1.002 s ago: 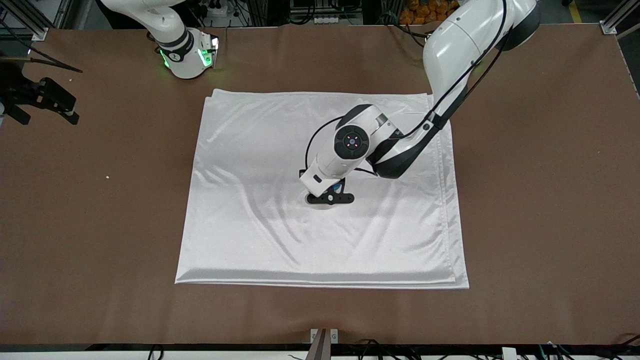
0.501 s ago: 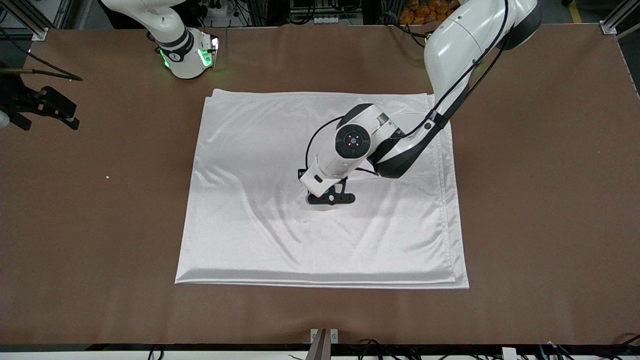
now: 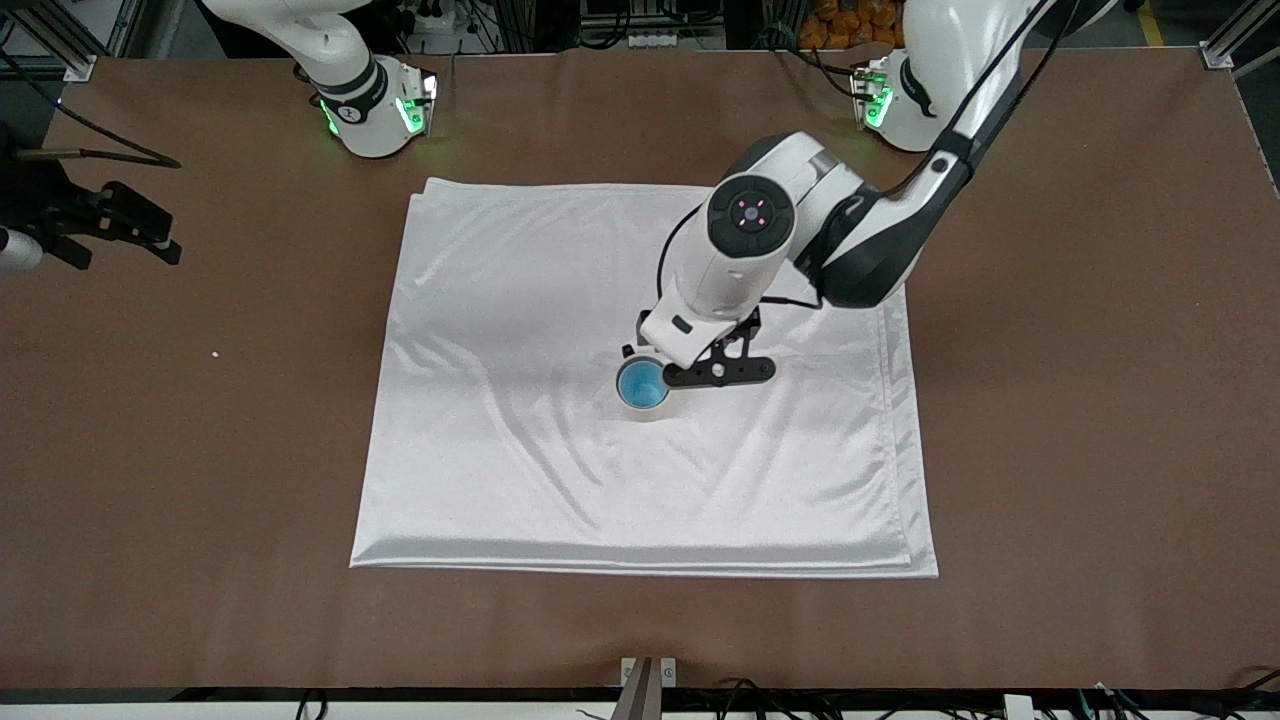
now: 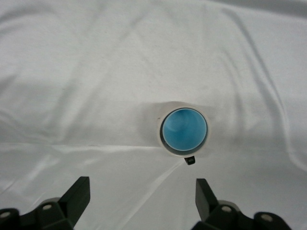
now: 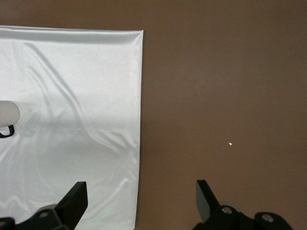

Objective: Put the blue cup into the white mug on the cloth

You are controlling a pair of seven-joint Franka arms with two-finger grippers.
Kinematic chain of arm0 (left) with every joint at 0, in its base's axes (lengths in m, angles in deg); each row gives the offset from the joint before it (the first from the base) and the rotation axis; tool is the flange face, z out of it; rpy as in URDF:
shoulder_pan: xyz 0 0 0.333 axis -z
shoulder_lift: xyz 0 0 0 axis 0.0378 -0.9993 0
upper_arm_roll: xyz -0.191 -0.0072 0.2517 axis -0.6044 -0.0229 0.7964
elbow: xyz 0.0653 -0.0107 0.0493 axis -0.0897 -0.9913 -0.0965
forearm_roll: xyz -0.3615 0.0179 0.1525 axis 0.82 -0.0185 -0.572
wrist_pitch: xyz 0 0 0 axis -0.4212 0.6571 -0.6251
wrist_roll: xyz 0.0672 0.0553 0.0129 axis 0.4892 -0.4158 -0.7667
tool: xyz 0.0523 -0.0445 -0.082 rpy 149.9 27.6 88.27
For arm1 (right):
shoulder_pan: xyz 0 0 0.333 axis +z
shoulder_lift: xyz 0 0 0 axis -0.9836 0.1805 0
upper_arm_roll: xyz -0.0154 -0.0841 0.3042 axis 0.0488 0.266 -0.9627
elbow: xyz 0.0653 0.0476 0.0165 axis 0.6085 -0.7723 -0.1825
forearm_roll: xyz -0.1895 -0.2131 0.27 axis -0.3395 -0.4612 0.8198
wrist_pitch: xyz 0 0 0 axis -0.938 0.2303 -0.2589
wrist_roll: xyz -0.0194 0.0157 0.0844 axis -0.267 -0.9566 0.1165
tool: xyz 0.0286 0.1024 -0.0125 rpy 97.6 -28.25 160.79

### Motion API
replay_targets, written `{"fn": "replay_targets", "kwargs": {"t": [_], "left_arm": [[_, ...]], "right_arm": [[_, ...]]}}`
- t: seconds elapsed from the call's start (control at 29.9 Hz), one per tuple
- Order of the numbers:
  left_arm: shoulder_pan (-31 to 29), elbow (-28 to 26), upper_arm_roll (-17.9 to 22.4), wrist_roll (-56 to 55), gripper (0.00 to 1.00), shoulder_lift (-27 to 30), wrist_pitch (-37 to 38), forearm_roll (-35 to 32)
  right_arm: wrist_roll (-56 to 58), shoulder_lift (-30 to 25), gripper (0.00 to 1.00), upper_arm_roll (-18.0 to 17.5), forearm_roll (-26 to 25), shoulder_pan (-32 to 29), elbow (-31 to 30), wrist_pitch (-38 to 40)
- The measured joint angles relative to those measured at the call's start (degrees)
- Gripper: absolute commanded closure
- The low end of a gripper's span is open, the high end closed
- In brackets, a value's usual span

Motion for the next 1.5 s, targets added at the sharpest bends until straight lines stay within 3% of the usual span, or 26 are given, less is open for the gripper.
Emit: {"fn": "replay_targets", "kwargs": {"t": [0.3, 0.57, 0.84, 1.07, 1.5], "left_arm": [[-0.22, -9.63, 5.27, 1.69, 0.00, 14.01, 3.42, 0.07], [-1.11, -19.15, 12.77, 14.14, 0.00, 27.01, 3.70, 6.00], [-4.06, -25.93, 18.22, 25.66, 0.00, 36.92, 6.11, 6.93], [-6.89, -24.60, 21.09, 30.75, 0.00, 38.99, 8.86, 8.18], [-7.29, -14.31, 24.47, 32.74, 0.00, 35.60, 15.61, 9.42]], "right_arm": [[0.09, 3.18, 0.00, -0.60, 0.41, 0.21, 3.34, 3.58], [0.09, 5.07, 0.00, -1.74, 0.46, 0.26, 6.26, 4.74], [0.10, 5.18, 0.00, -1.55, 1.21, -0.03, 6.79, 4.97], [0.12, 5.17, 0.00, -1.41, 1.47, -0.04, 7.18, 5.20], [0.15, 5.21, 0.00, -1.68, 1.61, 0.65, 7.19, 5.32]]}}
